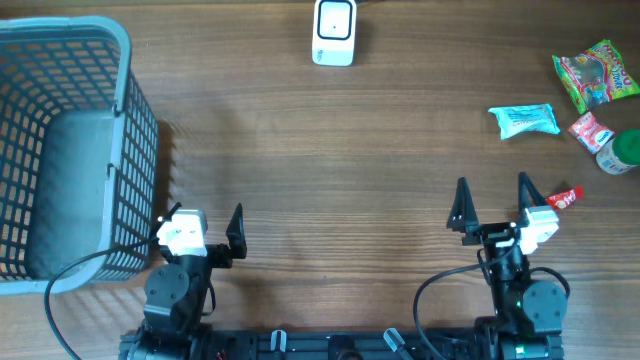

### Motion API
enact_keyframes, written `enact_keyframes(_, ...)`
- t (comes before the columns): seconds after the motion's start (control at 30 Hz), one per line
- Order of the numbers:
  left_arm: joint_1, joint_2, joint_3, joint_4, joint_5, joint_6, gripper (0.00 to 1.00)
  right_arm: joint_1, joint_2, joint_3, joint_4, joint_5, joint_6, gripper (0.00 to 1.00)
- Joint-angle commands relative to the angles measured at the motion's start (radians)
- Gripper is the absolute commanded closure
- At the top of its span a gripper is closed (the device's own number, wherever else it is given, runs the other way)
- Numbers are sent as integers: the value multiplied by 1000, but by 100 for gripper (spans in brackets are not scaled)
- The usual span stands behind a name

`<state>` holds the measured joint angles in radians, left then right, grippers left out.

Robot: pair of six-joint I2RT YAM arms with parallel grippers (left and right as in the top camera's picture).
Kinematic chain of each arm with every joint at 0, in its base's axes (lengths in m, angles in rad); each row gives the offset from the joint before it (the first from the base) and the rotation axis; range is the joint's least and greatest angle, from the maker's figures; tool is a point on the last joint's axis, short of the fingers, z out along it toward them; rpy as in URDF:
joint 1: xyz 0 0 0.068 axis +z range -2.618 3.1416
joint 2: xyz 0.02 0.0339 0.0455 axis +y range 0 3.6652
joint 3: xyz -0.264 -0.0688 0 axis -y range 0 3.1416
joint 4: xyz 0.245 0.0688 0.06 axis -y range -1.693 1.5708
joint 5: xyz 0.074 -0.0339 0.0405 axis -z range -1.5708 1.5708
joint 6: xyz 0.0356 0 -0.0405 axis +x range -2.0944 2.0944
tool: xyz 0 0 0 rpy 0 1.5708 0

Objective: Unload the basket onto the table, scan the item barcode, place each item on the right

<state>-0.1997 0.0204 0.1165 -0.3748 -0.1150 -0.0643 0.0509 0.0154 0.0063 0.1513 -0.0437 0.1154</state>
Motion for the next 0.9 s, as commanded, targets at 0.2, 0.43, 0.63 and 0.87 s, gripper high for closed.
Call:
enact_keyframes(0.2, 6, -6, -3, 3, -13, 16, 0, 4, -12, -1, -148, 13, 18, 0)
enact_keyframes(0.43, 6, -6, -3, 3, -13, 16, 0, 4, -12, -1, -148, 13, 18, 0)
enact_keyframes(0.63, 6, -13, -8, 54, -14, 61, 0, 4, -12, -1, -148, 13, 18, 0)
enact_keyframes(0.87, 82, -14, -111, 304, 64, 61, 0, 4, -12, -1, -148, 13, 18, 0)
